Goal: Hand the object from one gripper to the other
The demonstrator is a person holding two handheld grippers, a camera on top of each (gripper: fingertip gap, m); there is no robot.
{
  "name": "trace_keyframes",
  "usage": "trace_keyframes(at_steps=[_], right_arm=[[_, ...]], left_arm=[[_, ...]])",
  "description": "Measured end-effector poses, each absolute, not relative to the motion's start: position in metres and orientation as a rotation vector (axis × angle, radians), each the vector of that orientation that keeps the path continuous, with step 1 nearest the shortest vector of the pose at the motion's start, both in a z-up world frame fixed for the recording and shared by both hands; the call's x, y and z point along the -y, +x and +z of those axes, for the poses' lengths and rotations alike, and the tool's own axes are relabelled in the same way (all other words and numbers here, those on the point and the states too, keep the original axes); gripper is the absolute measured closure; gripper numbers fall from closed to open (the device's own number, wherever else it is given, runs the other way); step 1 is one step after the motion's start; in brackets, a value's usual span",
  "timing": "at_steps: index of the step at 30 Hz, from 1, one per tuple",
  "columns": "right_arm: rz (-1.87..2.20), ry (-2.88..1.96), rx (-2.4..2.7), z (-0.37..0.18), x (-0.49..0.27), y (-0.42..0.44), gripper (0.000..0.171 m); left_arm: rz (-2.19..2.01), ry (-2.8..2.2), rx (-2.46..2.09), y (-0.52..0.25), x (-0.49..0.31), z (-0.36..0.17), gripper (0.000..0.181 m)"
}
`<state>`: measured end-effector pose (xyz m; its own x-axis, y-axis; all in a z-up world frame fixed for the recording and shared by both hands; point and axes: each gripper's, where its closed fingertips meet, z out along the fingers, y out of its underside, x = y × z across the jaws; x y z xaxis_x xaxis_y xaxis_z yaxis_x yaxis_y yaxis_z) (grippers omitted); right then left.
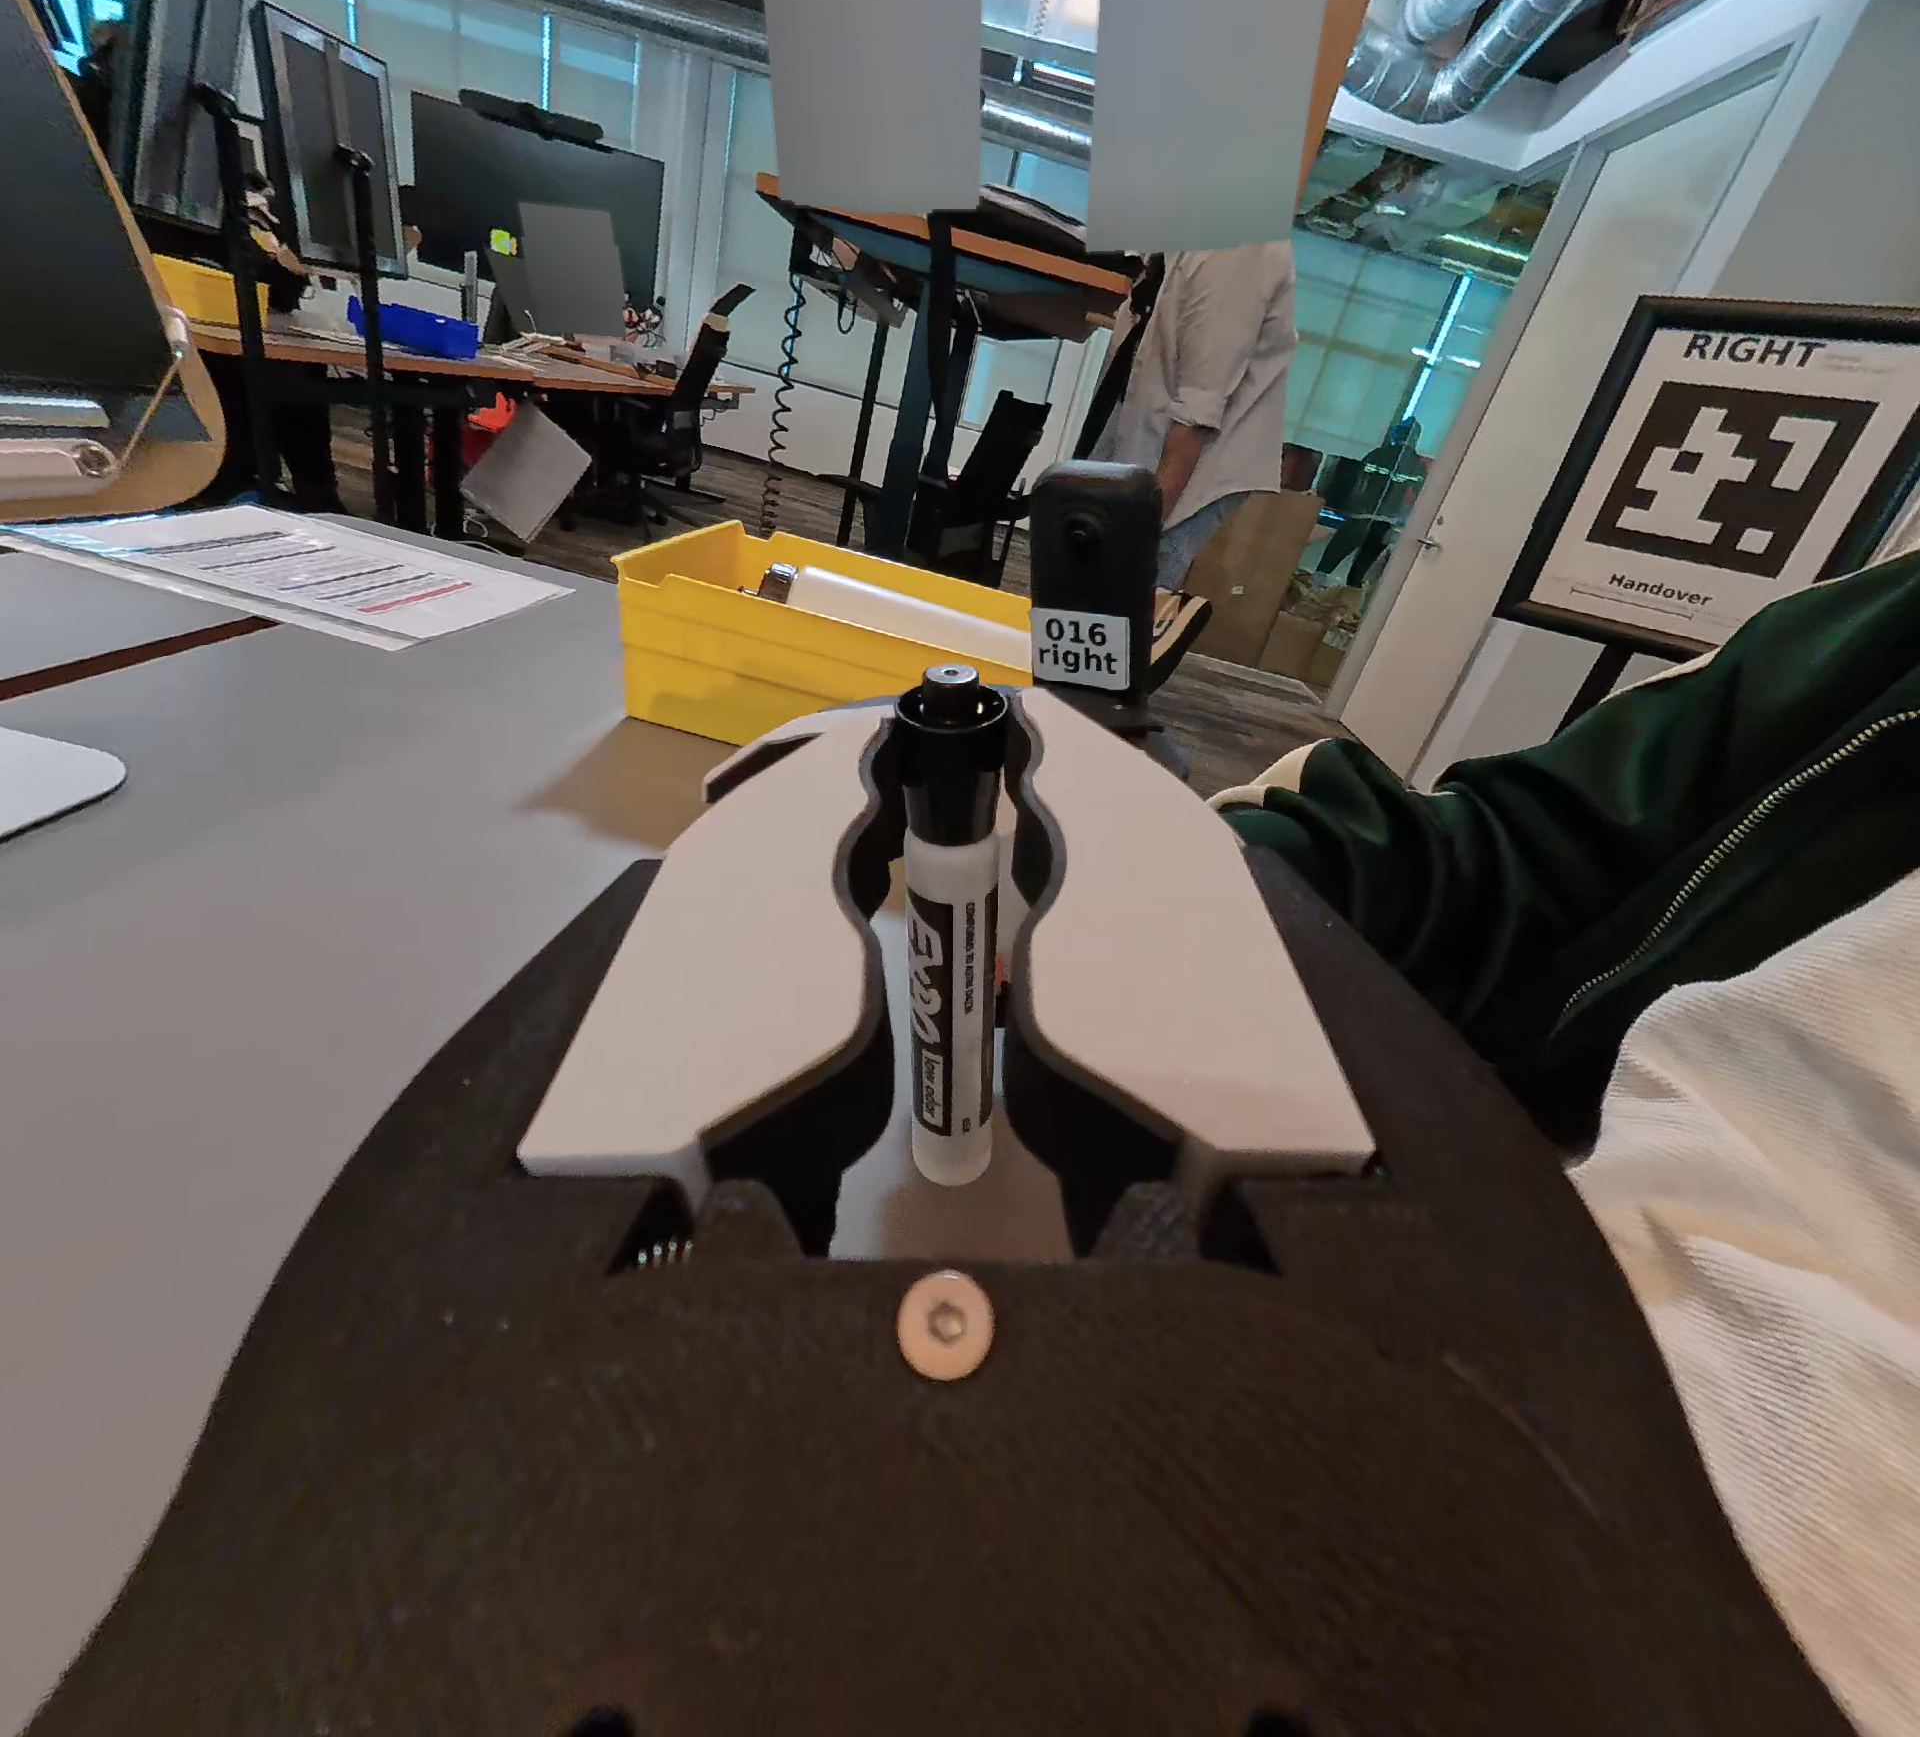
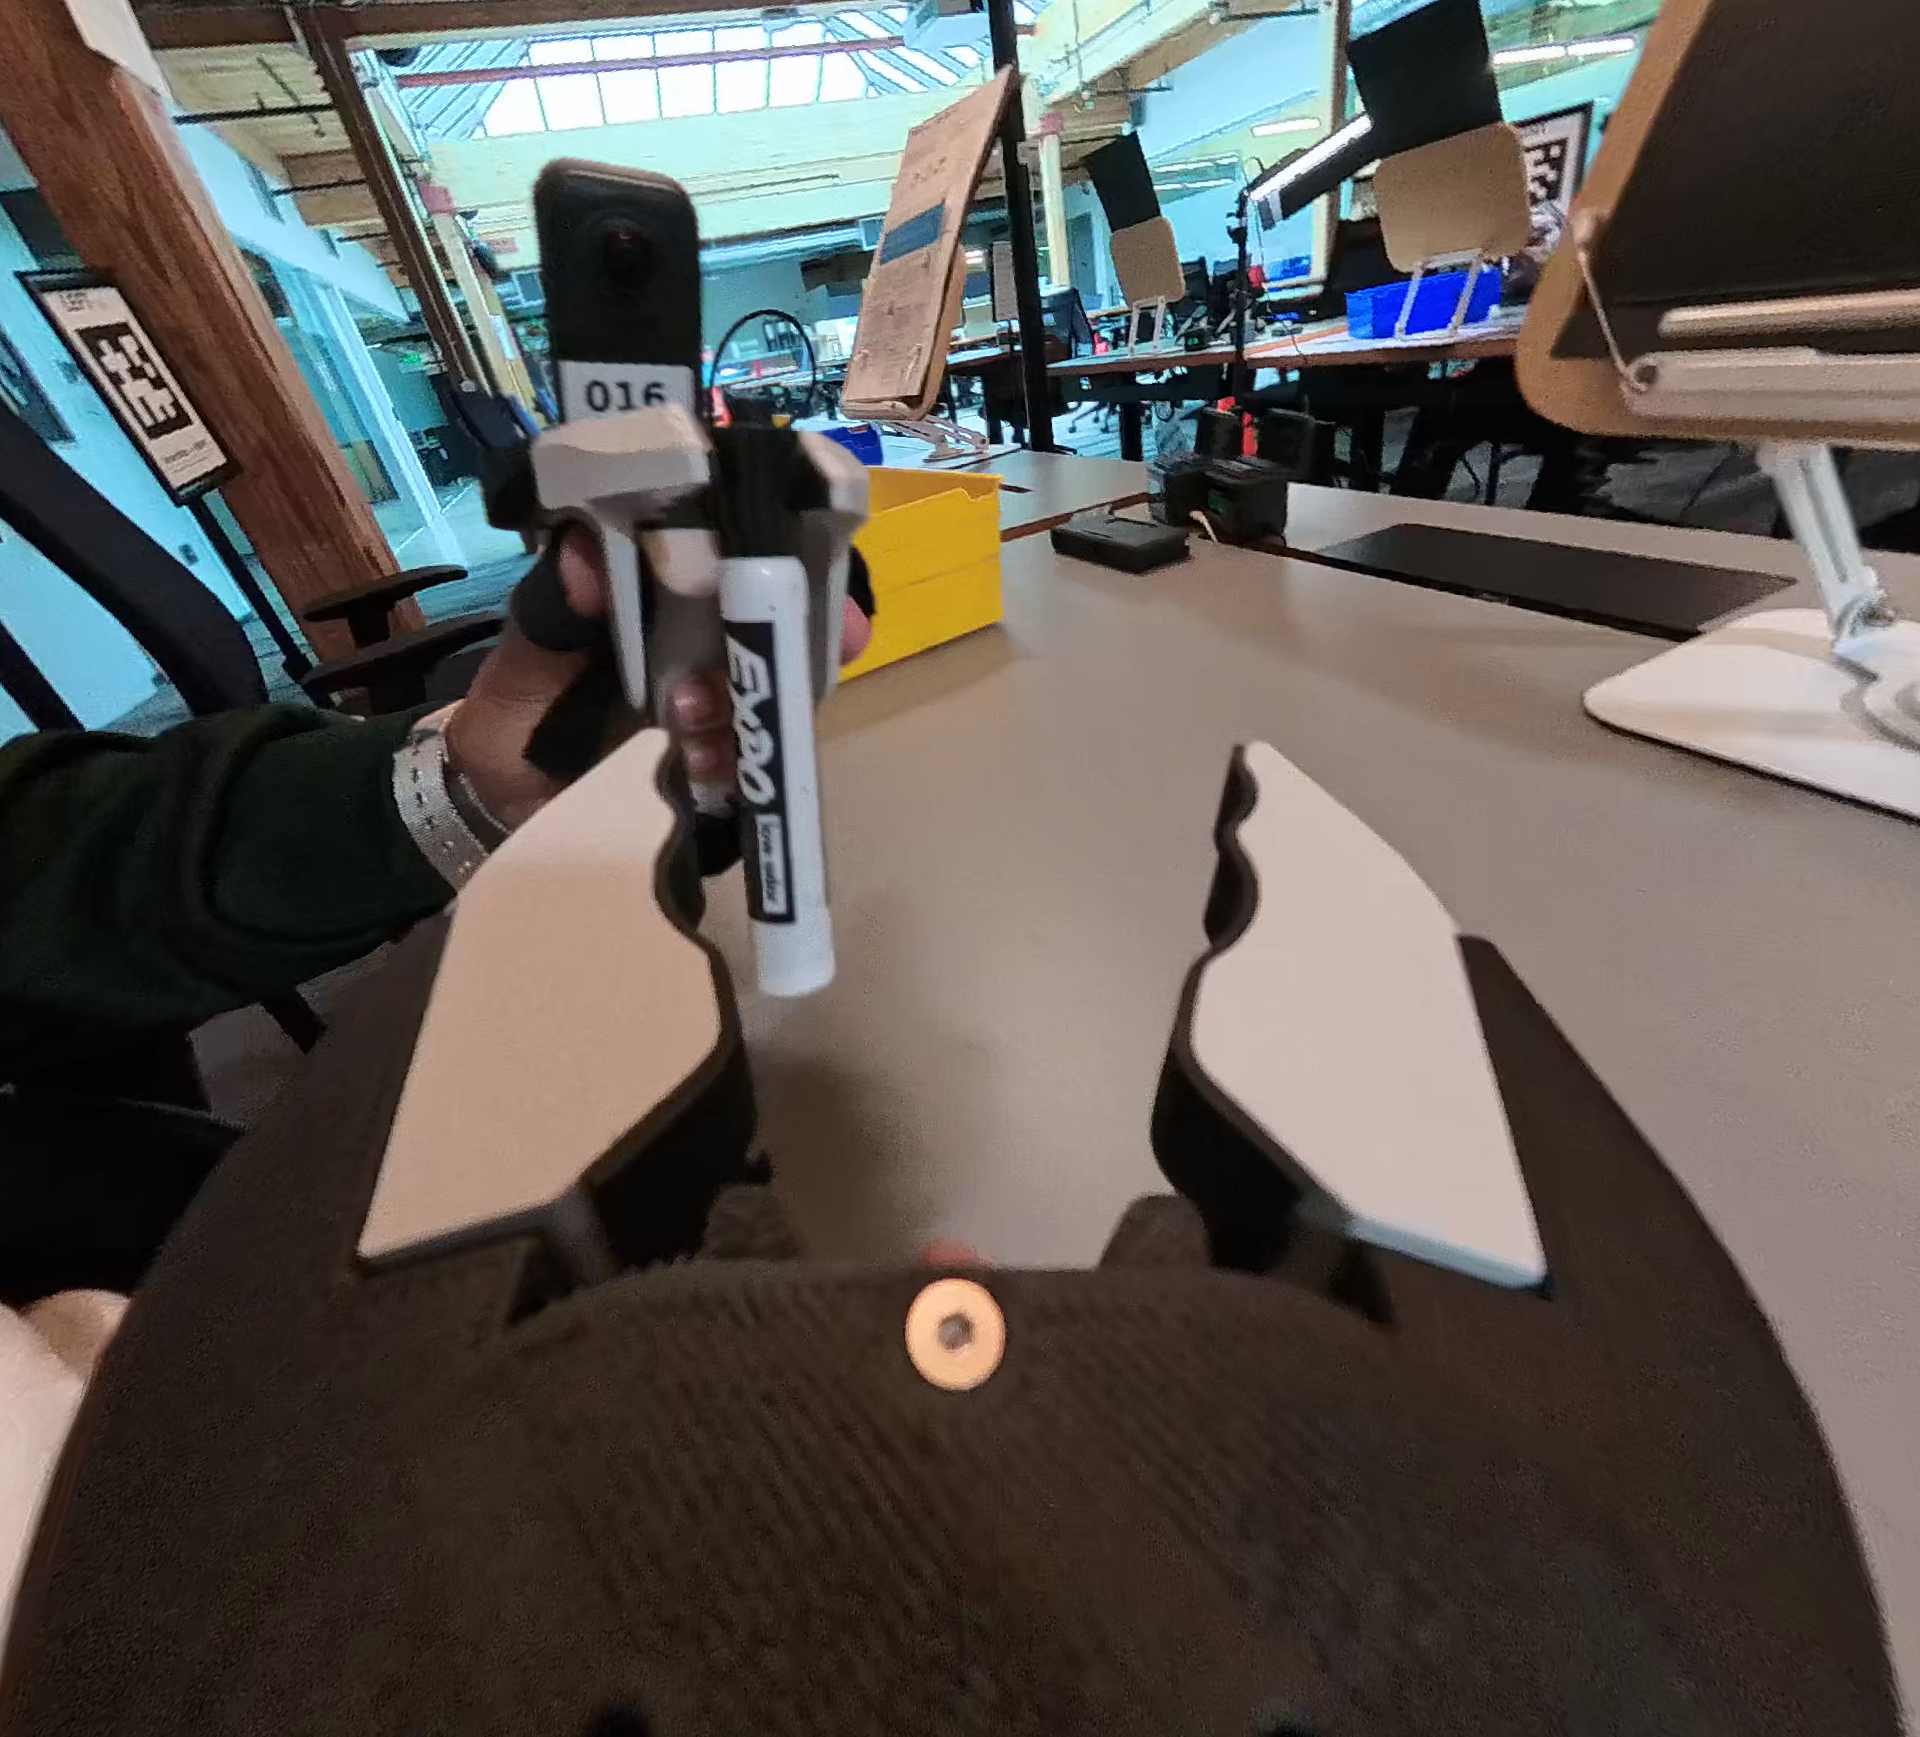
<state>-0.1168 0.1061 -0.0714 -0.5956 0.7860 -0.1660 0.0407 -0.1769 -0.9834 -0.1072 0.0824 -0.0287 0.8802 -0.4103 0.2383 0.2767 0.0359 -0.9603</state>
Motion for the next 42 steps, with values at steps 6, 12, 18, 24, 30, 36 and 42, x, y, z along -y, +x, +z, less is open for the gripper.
trace_keyframes(at_steps=[6, 12, 18, 24, 30, 36, 42], right_arm=[[1.783, -0.982, 1.543, -0.076, -0.112, -0.122, 0.060], [1.767, -0.893, 1.571, -0.067, -0.099, -0.115, 0.072], [1.846, -0.796, 1.693, -0.069, -0.076, -0.102, 0.117], [1.919, -0.814, 1.729, -0.070, -0.070, -0.097, 0.140], [1.914, -0.795, 1.761, -0.071, -0.070, -0.094, 0.152], [1.936, -0.785, 1.715, -0.062, -0.078, -0.092, 0.152], [1.938, -0.786, 1.637, -0.048, -0.091, -0.092, 0.152]], left_arm=[[-0.481, -1.481, -0.136, -0.109, -0.082, -0.031, 0.160], [-0.499, -1.502, -0.149, -0.101, -0.086, -0.038, 0.161], [-0.547, -1.510, -0.159, -0.093, -0.090, -0.042, 0.161], [-0.573, -1.521, -0.181, -0.085, -0.093, -0.046, 0.161], [-0.584, -1.528, -0.217, -0.076, -0.096, -0.049, 0.161], [-0.621, -1.471, -0.175, -0.082, -0.095, -0.042, 0.132], [-0.665, -1.536, -0.224, -0.079, -0.095, -0.065, 0.129]])
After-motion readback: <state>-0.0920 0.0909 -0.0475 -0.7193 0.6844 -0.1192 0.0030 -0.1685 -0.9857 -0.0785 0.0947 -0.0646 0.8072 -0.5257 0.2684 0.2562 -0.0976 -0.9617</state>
